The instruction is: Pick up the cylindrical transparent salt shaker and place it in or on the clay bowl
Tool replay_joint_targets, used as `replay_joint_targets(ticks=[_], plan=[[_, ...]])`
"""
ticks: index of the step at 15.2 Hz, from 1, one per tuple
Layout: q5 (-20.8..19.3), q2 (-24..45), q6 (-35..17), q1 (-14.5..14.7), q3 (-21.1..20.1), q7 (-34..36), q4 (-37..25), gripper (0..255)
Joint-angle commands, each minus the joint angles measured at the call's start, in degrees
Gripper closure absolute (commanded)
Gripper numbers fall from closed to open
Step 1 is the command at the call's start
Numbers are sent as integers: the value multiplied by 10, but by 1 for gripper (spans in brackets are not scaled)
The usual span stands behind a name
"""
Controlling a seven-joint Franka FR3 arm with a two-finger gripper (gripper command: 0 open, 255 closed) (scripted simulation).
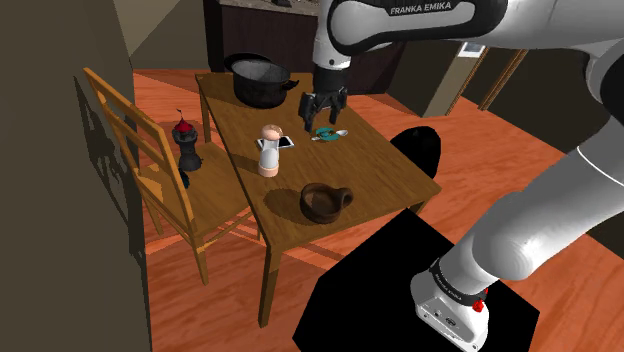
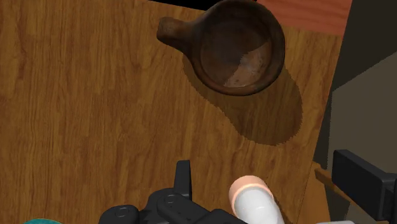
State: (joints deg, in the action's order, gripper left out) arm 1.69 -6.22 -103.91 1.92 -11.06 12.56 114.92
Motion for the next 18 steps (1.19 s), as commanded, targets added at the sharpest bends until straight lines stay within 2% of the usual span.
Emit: replay_joint_targets(ticks=[1,6,11,12,18], plan=[[-19,51,-6,4,-10,27,-40,0],[-72,177,8,23,-19,84,-167,0],[-122,314,50,55,-14,126,-329,0],[-125,323,53,58,-13,127,-340,0],[-126,322,7,54,-11,130,-293,0]])
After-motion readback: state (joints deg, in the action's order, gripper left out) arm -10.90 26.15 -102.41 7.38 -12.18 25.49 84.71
